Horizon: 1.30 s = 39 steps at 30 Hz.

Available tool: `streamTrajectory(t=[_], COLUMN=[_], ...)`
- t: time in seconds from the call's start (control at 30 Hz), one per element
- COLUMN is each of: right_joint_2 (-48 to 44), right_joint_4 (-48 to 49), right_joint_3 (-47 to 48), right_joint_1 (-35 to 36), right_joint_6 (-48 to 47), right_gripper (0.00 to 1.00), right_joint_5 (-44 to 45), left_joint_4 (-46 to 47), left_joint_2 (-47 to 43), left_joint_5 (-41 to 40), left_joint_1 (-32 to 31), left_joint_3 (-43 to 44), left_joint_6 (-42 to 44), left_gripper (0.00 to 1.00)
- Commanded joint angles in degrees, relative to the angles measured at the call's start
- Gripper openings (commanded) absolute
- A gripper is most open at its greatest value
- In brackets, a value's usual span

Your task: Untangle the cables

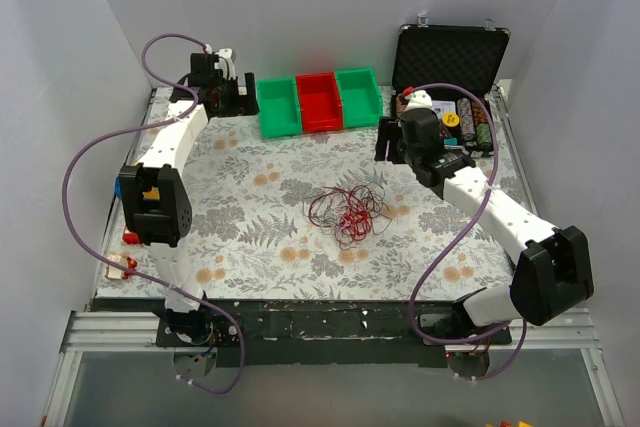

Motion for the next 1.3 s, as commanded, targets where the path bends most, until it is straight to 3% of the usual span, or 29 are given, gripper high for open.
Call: streamTrajectory(t=[0.0,0.27,0.4,0.67,0.8,1.03,1.27], right_joint_2=[-0.14,0.13,1.44,1.88,3.02,5.57,9.52], right_joint_4=[1.60,4.32,3.72,4.50,4.33,4.94,12.41], right_joint_3=[1.82,-1.87,-2.84,-6.79,-6.45,-5.74,-8.82], right_joint_1=[0.62,2.99,4.84,6.34,6.60,6.78,7.13], right_joint_6=[0.31,0.48,-0.05,2.06,2.85,2.59,3.64], right_gripper=[0.77,0.77,0.78,0.78,0.78,0.77,0.75], right_joint_5=[1.75,3.68,3.77,2.63,2.01,2.01,1.49], left_joint_4=[0.65,0.12,-0.76,4.25,4.43,7.50,13.39], left_joint_2=[3.04,15.69,23.95,28.88,30.64,26.79,13.97], left_joint_5=[-2.10,0.72,0.45,1.52,-1.83,-7.10,-7.98], left_joint_1=[0.02,-0.76,-1.29,-2.34,-2.96,-3.14,-3.14], left_joint_3=[6.09,18.47,28.75,28.43,26.58,16.93,-3.54], left_joint_6=[-1.76,-5.19,-5.97,-6.42,-5.89,-3.35,0.61], left_gripper=[0.98,0.98,0.98,0.98,0.77,0.27,0.21])
